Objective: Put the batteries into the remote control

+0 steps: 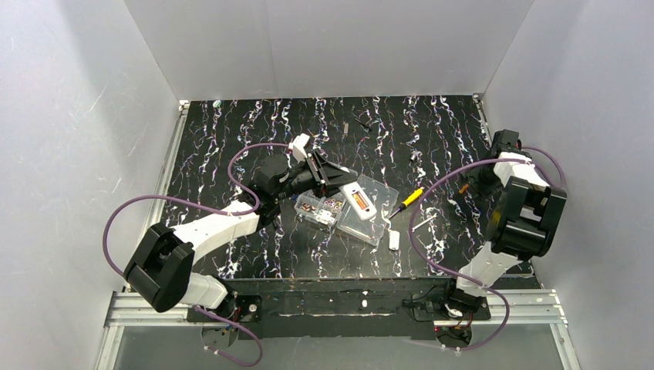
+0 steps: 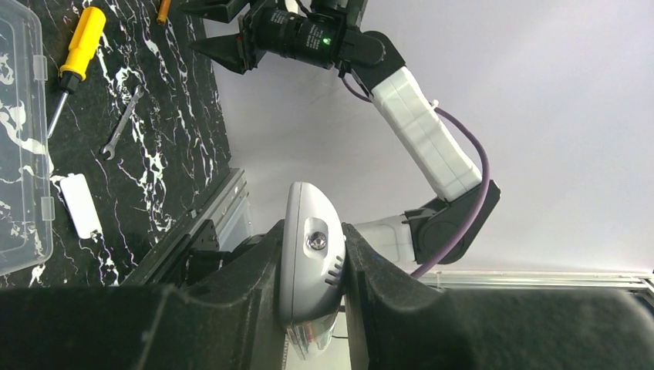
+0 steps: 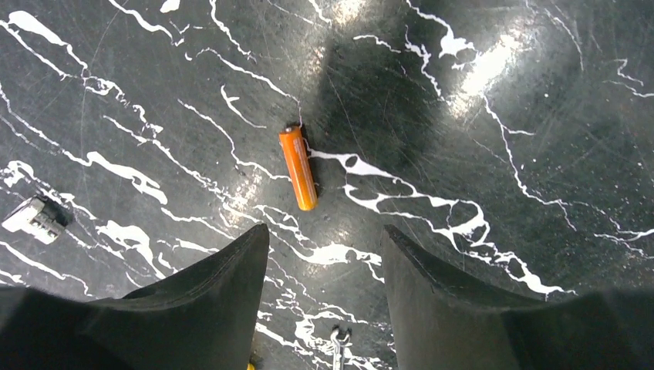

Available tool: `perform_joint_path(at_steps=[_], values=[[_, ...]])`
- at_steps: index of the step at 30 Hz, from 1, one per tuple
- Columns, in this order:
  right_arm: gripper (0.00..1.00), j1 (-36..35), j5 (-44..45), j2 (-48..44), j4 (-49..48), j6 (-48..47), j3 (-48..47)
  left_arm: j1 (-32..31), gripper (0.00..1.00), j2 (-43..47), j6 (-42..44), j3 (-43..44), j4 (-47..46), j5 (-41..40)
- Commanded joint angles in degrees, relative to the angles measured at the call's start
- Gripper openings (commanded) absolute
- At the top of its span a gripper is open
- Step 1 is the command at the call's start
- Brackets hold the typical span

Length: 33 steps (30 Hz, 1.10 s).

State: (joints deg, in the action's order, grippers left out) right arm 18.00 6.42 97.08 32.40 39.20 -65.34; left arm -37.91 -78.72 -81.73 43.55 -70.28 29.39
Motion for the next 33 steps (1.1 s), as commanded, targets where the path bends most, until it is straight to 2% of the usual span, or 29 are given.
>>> perform_joint_path(at_steps=[1,24,30,33], values=[[0.62,0.28,1.64,3.08,-1.06,-0.81,-3.89,0.31,0.00,2.58,0.79,0.17,-3.71,1.71],[0.48,-2.18,3.73,12.58,1.75,-2.90,-10.13,0.57,0.00,2.46,1.38,1.02,-2.16,2.08],[0.43,-2.35,2.04,12.72,1.11,-2.90,-9.85,0.72,0.00,3.29,1.92,0.63,-1.53,1.92],[0.36,-2.43,0.86,12.21,0.38,-3.52,-9.12,0.66,0.00,3.54,1.93,0.36,-1.72,1.64]])
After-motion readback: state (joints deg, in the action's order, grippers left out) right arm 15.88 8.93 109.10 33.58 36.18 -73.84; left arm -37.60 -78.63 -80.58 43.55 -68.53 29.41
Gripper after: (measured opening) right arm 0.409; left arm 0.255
